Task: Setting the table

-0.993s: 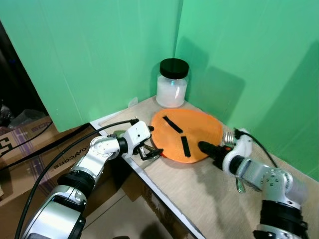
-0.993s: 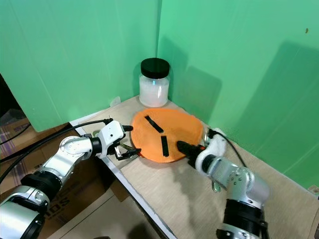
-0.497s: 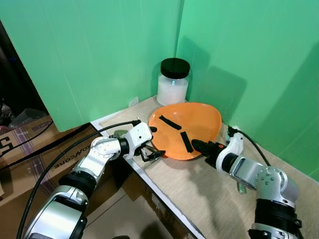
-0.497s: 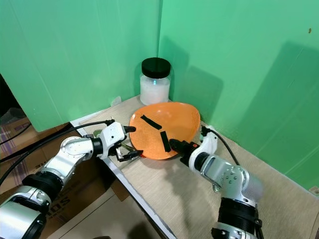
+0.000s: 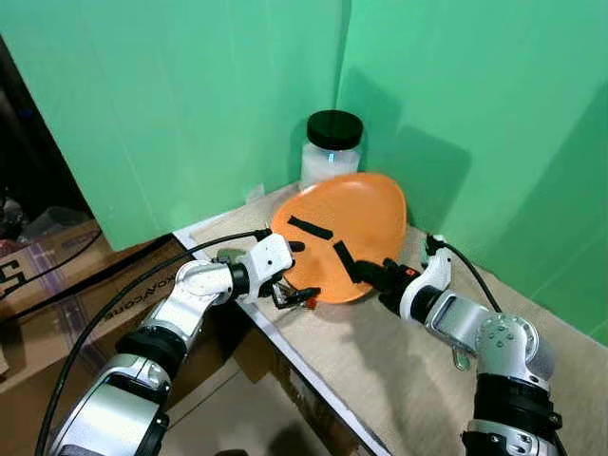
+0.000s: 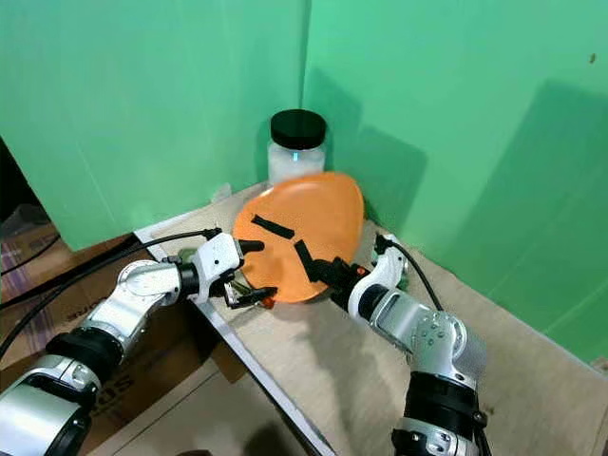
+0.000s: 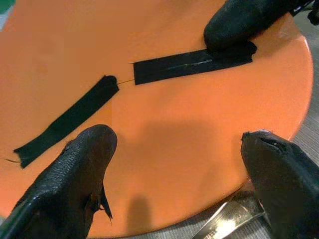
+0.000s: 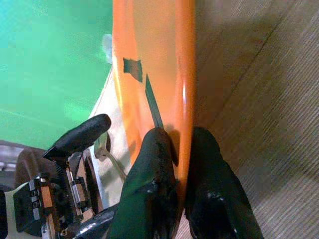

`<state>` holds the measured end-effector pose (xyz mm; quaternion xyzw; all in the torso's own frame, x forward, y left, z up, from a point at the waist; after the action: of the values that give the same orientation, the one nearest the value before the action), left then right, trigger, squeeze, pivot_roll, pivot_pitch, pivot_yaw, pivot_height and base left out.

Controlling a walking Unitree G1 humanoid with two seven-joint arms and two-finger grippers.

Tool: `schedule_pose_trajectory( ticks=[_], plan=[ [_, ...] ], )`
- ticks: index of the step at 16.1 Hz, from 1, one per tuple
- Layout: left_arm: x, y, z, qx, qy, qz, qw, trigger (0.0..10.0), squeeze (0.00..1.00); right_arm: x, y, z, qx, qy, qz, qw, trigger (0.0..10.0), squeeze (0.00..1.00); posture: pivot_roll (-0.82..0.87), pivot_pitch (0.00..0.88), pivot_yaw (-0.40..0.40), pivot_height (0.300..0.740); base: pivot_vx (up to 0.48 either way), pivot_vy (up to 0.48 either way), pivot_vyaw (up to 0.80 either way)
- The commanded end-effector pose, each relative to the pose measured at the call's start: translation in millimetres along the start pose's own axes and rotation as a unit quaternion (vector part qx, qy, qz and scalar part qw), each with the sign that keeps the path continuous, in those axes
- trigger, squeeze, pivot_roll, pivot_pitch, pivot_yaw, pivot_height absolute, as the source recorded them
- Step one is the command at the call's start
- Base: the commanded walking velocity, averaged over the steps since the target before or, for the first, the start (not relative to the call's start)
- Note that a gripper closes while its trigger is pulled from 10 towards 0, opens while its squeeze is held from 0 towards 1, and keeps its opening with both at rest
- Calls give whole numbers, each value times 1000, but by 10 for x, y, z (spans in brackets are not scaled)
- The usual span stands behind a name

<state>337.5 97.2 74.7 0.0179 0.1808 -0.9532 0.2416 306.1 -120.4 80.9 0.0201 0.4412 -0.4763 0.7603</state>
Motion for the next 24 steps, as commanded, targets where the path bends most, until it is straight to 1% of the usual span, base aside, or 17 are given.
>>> schedule_pose_trajectory(
  ticks=[1,3,4,6,7,9,11,12,13,14,15,16,17,18,20,21,24],
  plan=[
    [-57,-19,106,18,17,9,1000,10000,0,-8,-32,83,16,3,1,1000,0,0,-21,0,-57,740,0,0,0],
    [-108,-52,275,53,35,21,998,10000,0,-5,-67,116,26,8,1,1000,0,0,-21,0,-54,740,0,0,0],
    [-153,-93,446,88,39,32,995,10000,0,-12,-102,147,35,8,3,999,0,0,-21,0,-54,740,0,0,0],
    [-212,-193,669,135,27,51,989,10000,27,-34,-163,201,52,6,9,999,0,0,-21,0,-38,740,0,0,0],
    [-233,-307,833,179,4,72,981,10000,1000,-61,-224,255,66,-4,10,998,0,0,-20,0,-35,740,0,0,0],
    [-199,-463,991,223,-16,93,970,10000,1000,-123,-323,333,88,-19,14,996,0,0,-15,0,-37,740,0,0,0],
    [-95,-663,1095,249,-23,120,961,10000,984,-246,-511,411,120,-51,26,991,0,0,-9,0,-38,740,0,0,0],
    [-10,-782,1100,248,-26,133,959,10000,322,-327,-637,456,146,-74,36,986,0,0,-3,0,-39,740,0,0,0],
    [45,-875,1049,229,-26,153,961,10000,59,-388,-738,490,166,-101,39,980,0,0,-1,0,-39,740,0,0,0],
    [69,-960,971,203,-33,186,961,10000,0,-442,-839,534,195,-142,31,970,0,0,6,0,-45,740,0,0,0],
    [77,-1012,911,180,-32,220,958,10000,0,-500,-926,584,229,-167,27,959,0,0,16,0,-53,740,0,0,0],
    [96,-1031,871,170,-47,250,952,10000,0,-571,-988,619,259,-180,30,949,3216,0,16,0,-53,740,0,0,0],
    [101,-1048,866,169,-58,282,942,10000,0,-623,-1007,626,273,-204,21,940,10000,0,21,0,-56,740,0,0,0],
    [88,-1062,870,170,-59,316,932,10000,0,-670,-1005,628,285,-235,7,929,10000,0,21,0,-56,740,0,0,0],
    [69,-1044,857,171,-72,355,916,10000,0,-723,-970,593,292,-253,-2,922,10000,0,23,0,-56,740,0,0,0],
    [85,-1023,863,168,-79,362,914,10000,0,-702,-963,593,306,-245,-21,920,10000,0,23,0,-55,740,0,0,0],
    [108,-1010,863,158,-84,367,913,10000,0,-677,-920,545,307,-263,-46,914,10000,0,21,0,-50,740,-95,0,0]
  ],
)
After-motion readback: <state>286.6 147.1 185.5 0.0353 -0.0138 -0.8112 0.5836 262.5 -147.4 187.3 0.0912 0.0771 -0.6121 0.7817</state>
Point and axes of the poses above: a point about 5 cm out from each wrist's last joint towards the gripper, its own y axis pointing out of the wrist towards the gripper, its own z axis along the axis of the wrist's last joint, x = y × z, the point moved 3 cm from there along y, pointing out of the wrist towards the gripper, and after that the axes turned 12 degrees about -y, right-handed, at the moved point
